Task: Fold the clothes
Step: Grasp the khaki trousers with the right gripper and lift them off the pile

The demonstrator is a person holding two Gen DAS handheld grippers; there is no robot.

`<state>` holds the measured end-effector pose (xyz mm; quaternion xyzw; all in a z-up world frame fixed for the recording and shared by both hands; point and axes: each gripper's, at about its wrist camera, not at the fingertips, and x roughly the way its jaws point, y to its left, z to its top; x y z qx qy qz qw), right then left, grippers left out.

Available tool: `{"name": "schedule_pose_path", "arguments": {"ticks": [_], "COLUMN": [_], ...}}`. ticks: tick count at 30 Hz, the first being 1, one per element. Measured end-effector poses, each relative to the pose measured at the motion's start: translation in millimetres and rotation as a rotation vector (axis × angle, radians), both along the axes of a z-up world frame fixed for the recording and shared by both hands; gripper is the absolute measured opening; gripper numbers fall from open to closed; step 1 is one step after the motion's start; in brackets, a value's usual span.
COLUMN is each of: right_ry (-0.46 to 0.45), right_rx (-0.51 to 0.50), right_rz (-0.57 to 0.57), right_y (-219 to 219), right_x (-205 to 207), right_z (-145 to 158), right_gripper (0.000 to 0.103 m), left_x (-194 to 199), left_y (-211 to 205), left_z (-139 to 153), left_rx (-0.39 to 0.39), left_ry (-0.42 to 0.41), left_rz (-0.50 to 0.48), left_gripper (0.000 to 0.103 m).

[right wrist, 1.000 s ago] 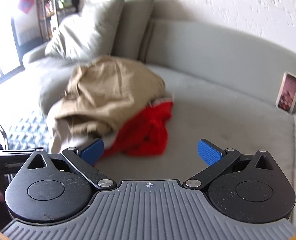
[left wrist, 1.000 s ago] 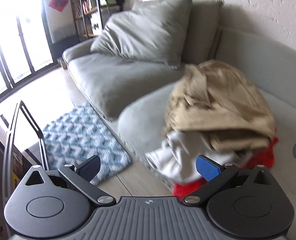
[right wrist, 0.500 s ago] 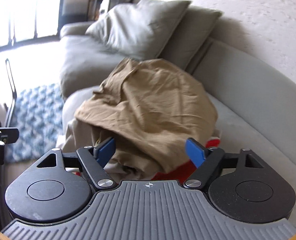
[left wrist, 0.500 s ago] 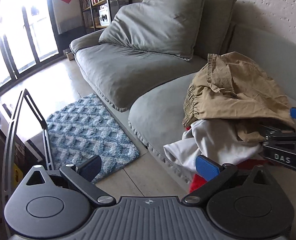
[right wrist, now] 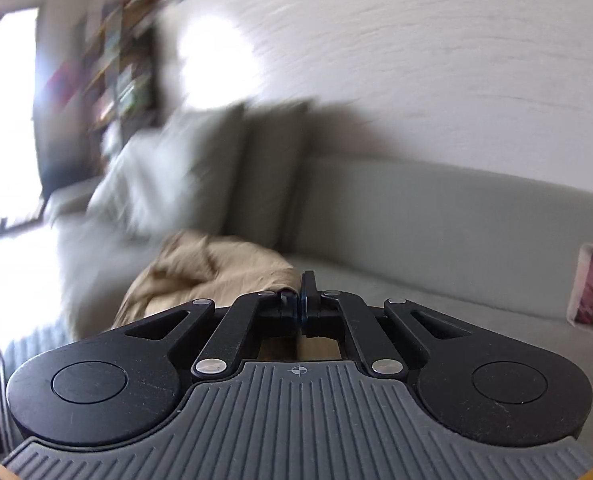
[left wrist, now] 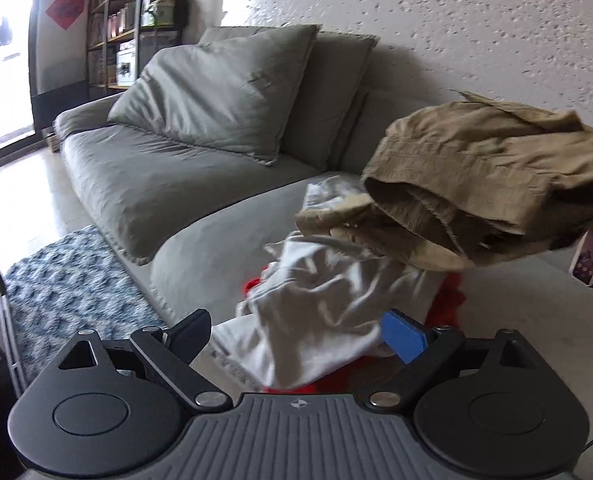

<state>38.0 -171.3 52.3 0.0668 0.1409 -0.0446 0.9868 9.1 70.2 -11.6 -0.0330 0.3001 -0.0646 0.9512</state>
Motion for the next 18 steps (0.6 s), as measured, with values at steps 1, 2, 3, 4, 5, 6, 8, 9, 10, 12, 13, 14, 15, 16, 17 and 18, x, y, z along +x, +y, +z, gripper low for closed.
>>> {"name": "schedule_pose_path", "arguments": {"ticks": [1, 2, 3, 4, 5, 6, 8, 9, 10, 12, 13, 14, 15, 16, 17, 18], "right_ry": [-0.037, -0.074, -0.1, -0.111, -0.09, -0.024, 0.107, 0.173, 0.239, 0.371, 0.437, 0.503, 0.533, 0.512, 0.49, 0.469], "right_rx": [0.042, 0.084, 0.114, 0.128, 0.143, 0.161, 0.196, 0.214, 0.231, 0.266, 0.283, 0.3, 0.295, 0.262, 0.228, 0.194], "right_rz": [-0.056, -0.113, -0.172, -0.233, -0.277, -0.296, -0.335, -0.353, -0.372, -0.408, -0.426, -0.444, -0.434, -0.386, -0.338, -0.289], "right_y": [-22.5, -44.9, -65.0, -81.6, -94.4, -101.9, -116.8, -124.2, -131.7, -146.6, -154.0, -161.5, -164.1, -159.9, -155.7, -151.5], "right_x": [-21.5, -42.9, -65.9, -90.9, -110.7, -123.1, -148.1, -160.6, -173.1, -198.0, -210.5, -223.0, -230.1, -229.5, -228.9, -228.4], "right_z": [10.3, 20.6, 27.3, 29.2, 25.4, 13.6, -10.0, -21.8, -33.5, -57.1, -68.9, -80.7, -87.1, -85.9, -84.6, -83.4], "right_gripper": [0.001, 0.001, 0.001, 0.001, 0.001, 0.006, 0.026, 0.034, 0.035, 0.035, 0.038, 0.045, 0.051, 0.052, 0.055, 0.056], "left_x": [-1.6, -3.2, -4.7, -6.3, -7.9, -9.5, -13.9, -16.6, -19.7, -26.8, -29.4, -31.0, -32.7, -35.1, -37.5, -39.9], "left_y": [-13.2, -26.4, -39.5, -52.7, -65.9, -79.1, -107.3, -122.1, -136.3, -158.0, -167.5, -175.2, -181.6, -183.6, -185.6, -187.6], "left_z": [0.0, 0.0, -0.1, -0.1, -0.1, -0.1, -5.5, -9.8, -14.3, -24.7, -30.1, -35.6, -40.7, -44.2, -47.6, -51.0], "left_rx": [0.002, 0.005, 0.007, 0.01, 0.012, 0.014, 0.029, 0.04, 0.052, 0.09, 0.109, 0.128, 0.146, 0.159, 0.172, 0.186], "left_ry": [-0.006, -0.012, -0.018, -0.024, -0.031, -0.037, -0.027, -0.014, -0.001, 0.03, 0.046, 0.061, 0.074, 0.078, 0.083, 0.088], "left_rz": [-0.043, -0.087, -0.13, -0.174, -0.217, -0.261, -0.344, -0.385, -0.424, -0.463, -0.475, -0.484, -0.491, -0.49, -0.489, -0.487], "left_gripper": [0.092, 0.092, 0.092, 0.093, 0.094, 0.095, 0.095, 0.096, 0.096, 0.096, 0.096, 0.096, 0.096, 0.096, 0.096, 0.096]}}
